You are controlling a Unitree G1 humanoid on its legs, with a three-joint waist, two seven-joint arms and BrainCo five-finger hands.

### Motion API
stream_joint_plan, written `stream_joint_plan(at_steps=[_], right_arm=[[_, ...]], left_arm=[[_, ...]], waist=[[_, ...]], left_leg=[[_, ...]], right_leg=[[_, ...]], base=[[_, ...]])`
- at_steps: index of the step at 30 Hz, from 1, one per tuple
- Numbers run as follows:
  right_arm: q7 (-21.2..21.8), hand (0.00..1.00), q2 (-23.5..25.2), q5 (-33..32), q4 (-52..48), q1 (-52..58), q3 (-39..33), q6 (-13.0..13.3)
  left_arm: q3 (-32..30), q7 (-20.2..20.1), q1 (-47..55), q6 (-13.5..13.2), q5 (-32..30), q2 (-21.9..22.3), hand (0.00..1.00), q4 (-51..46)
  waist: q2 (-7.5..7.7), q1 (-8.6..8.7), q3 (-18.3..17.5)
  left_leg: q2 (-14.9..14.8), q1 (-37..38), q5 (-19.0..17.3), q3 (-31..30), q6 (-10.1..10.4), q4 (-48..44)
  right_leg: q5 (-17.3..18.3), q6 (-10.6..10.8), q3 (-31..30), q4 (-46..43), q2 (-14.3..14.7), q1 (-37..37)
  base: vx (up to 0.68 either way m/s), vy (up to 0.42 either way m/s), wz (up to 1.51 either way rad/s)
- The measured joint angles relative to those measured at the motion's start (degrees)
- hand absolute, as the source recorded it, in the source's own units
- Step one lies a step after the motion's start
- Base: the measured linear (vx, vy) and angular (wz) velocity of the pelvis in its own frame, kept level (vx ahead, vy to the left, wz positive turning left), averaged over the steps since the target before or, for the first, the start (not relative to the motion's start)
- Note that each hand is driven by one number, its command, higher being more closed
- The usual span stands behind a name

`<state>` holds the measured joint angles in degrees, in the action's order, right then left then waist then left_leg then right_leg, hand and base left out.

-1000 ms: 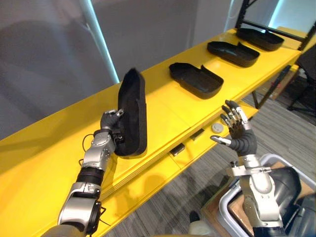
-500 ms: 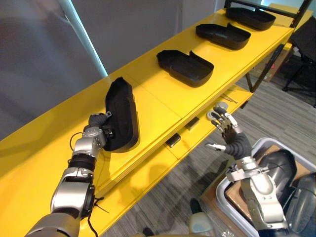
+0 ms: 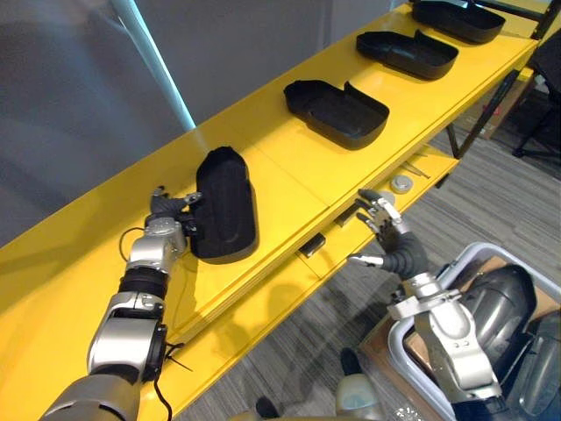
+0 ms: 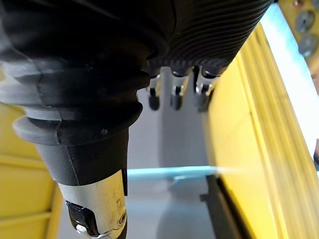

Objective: Walk over and take plastic housings, then place them on the shelf

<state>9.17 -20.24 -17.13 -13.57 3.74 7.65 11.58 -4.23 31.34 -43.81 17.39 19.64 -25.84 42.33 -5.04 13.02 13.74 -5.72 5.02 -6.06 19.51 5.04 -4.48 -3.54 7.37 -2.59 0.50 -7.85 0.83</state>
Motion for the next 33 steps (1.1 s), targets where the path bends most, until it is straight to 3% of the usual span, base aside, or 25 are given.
stream_joint_plan(at_steps=[3, 5, 7, 11, 14, 19, 23, 27, 29, 31, 33], right_arm=[[-0.77, 0.00, 1.14, 0.00, 0.01, 1.34, 0.41, 0.58], [-1.70, 0.00, 2.14, -0.02, 0.01, 1.56, 1.13, 2.29], [-1.82, 0.00, 3.01, -0.11, 0.01, 1.54, 2.22, 2.58], [-2.23, 0.00, 4.70, -0.17, 0.03, 1.19, 4.56, 2.58], [-4.78, 0.00, 5.94, 0.14, 1.33, -1.54, 5.51, 2.59], [-6.98, 0.00, 8.31, 1.01, 6.09, -8.01, 6.18, 3.15], [-8.12, 0.00, 10.54, 1.10, 8.95, -10.75, 7.94, 2.28], [-8.99, 0.00, 12.17, 1.04, 12.87, -14.07, 11.81, -0.30], [-9.09, 0.00, 14.22, 1.03, 16.01, -16.42, 14.46, -1.68], [-9.37, 0.00, 16.00, 1.01, 18.88, -17.88, 16.52, -2.28], [-10.24, 0.00, 17.82, 0.96, 22.34, -19.70, 19.12, -3.00]], left_arm=[[-1.78, 6.01, -3.34, -5.68, -0.47, -3.18, 0.00, -1.54], [-2.25, 10.71, -6.47, -12.31, -0.63, -5.12, 0.00, -5.03], [-3.64, 12.33, -7.80, -16.26, -2.11, -5.38, 0.00, -9.91], [-4.74, 12.18, -6.60, -21.90, -1.75, -4.21, 0.00, -20.38], [-6.94, 9.35, 1.15, -27.19, 3.10, 3.69, 0.00, -32.40], [-6.18, 4.45, 20.32, -31.40, 4.86, 15.75, 0.00, -52.96], [-4.24, -0.29, 38.54, -34.03, 1.65, 20.66, 0.00, -66.66], [-6.66, -5.04, 49.24, -33.00, 2.53, 22.15, 0.00, -66.88], [-8.20, -8.41, 54.15, -31.29, 2.47, 22.87, 0.00, -65.63], [-8.57, -11.07, 56.96, -30.90, 2.46, 23.29, 0.00, -65.49], [-8.61, -13.33, 59.07, -30.61, 2.12, 24.12, 0.00, -65.49]], waist=[[0.02, -0.37, -0.01], [0.15, -0.68, -0.11], [0.21, -0.87, -0.18], [0.14, -1.20, -0.55], [0.24, -2.64, -2.51], [0.87, -6.16, -4.46], [1.26, -10.39, -5.77], [2.17, -13.28, -6.75], [3.53, -15.40, -7.55], [4.82, -16.45, -8.30], [5.28, -18.21, -8.61]], left_leg=[[-0.17, 0.01, 0.01, -0.18, 0.01, 0.05], [-0.23, 0.04, 0.01, -0.41, 0.01, 0.07], [-0.31, 0.10, 0.02, -0.58, 0.03, 0.23], [-0.28, 2.04, 0.84, -1.85, 0.28, 2.31], [0.15, 1.97, 1.29, -4.15, 0.09, 2.63], [0.82, 1.86, 2.67, -8.14, 0.07, 3.47], [1.00, 1.80, 3.89, -11.52, 0.25, 4.29], [1.17, 1.68, 5.05, -14.26, 0.47, 5.37], [1.20, 1.30, 6.09, -15.77, 0.63, 6.38], [1.31, 0.76, 6.65, -17.05, 0.82, 6.89], [1.41, 0.69, 6.97, -17.78, 0.92, 7.41]], right_leg=[[-0.12, -0.08, 0.31, 0.49, 0.11, -0.43], [-0.24, -0.15, 0.69, 1.05, 0.01, -0.95], [-0.37, -0.10, 0.92, 1.14, 0.36, -1.16], [-0.36, -0.10, 2.86, 1.25, 0.53, -3.09], [-0.36, -0.09, 5.71, 2.03, 0.09, -4.72], [-0.34, -0.08, 10.16, 3.22, -0.43, -7.31], [-0.12, -0.28, 13.98, 4.05, -0.43, -9.55], [0.18, -0.48, 16.93, 4.09, -0.42, -10.54], [0.44, -0.62, 18.68, 4.11, -0.37, -10.67], [0.69, -0.64, 20.12, 4.11, -0.40, -10.77], [1.23, -0.87, 21.22, 4.09, -0.48, -11.01]], base=[[0.01, -0.012, 0.04], [0.00, -0.008, 0.05], [0.00, -0.009, 0.02], [0.00, -0.025, 0.15], [-0.01, -0.021, 0.36], [-0.04, -0.020, 0.40], [-0.04, -0.036, 0.44], [-0.05, -0.027, 0.36], [-0.04, -0.027, 0.34], [-0.02, -0.021, 0.39], [0.00, -0.011, 0.25]])
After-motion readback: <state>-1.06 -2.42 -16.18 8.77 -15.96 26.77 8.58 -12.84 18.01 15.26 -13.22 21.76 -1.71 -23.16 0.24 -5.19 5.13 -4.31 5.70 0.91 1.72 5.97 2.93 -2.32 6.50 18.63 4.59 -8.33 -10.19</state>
